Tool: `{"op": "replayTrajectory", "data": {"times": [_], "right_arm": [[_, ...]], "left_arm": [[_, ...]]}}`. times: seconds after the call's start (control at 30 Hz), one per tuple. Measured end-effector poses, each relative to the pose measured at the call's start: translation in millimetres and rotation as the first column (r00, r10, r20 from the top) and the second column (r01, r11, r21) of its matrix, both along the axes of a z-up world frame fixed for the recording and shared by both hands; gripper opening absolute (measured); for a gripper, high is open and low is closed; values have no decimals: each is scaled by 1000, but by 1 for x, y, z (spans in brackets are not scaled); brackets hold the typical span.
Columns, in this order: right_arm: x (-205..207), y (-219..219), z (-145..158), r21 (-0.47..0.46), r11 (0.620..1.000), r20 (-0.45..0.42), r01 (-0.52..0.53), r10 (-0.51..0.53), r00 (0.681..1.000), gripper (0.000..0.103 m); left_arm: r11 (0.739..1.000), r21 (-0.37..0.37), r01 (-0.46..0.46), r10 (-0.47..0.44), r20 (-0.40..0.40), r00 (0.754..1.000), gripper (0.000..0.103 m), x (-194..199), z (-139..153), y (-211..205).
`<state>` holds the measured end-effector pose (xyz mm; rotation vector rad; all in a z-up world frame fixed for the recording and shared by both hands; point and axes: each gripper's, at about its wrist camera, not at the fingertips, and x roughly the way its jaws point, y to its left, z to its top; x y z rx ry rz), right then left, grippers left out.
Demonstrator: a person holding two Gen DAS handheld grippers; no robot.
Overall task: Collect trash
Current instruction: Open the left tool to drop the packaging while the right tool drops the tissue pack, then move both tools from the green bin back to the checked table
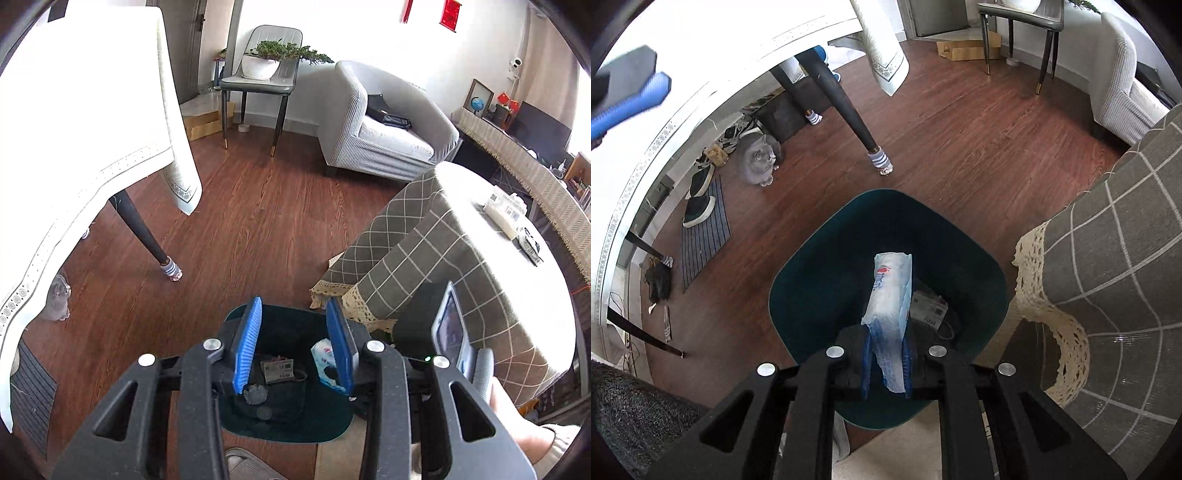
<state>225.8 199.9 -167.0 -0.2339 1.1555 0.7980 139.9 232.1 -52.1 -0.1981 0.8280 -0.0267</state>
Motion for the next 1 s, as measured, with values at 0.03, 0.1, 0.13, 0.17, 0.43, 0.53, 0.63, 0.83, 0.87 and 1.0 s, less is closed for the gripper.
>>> {"op": "replayTrajectory", "data": {"times": [0.03,0.1,0.13,0.17,0.43,0.53,0.63,0.83,0.87,1.0], "right_arm": [[-1,0,-1,-5,1000,0,-5,5,1000,14],[-3,1,-3,-19,1000,7,-9,9,1000,15],[-3,2,-4,-22,1000,6,-11,11,1000,16],[-3,1,-5,-22,1000,5,-10,10,1000,22],[-9,-4,2,5,999,25,-33,33,999,53],[-13,-8,12,30,999,41,-39,38,998,53],[-18,-12,23,51,998,56,-47,44,997,53],[-26,-26,52,92,994,108,-61,51,993,53],[-27,-30,59,102,993,120,-61,48,992,53],[-31,-48,85,130,990,178,-54,30,984,53]], "left_arm": [[1000,0,1,-1,13,1000,39,-1,6,-1],[1000,5,2,-2,37,999,39,-3,15,-5],[1000,5,2,-3,47,999,39,-3,19,-7],[1000,2,3,-3,52,999,39,-3,21,-6],[1000,-12,14,-13,76,997,39,-2,34,-14],[1000,-15,14,-12,90,996,39,-2,40,-17],[1000,-21,14,-12,106,994,39,-1,47,-20],[999,-35,15,-10,137,991,39,0,61,-31],[999,-33,16,-11,142,990,39,1,63,-33],[999,-24,21,-17,153,988,39,3,68,-46]]}}
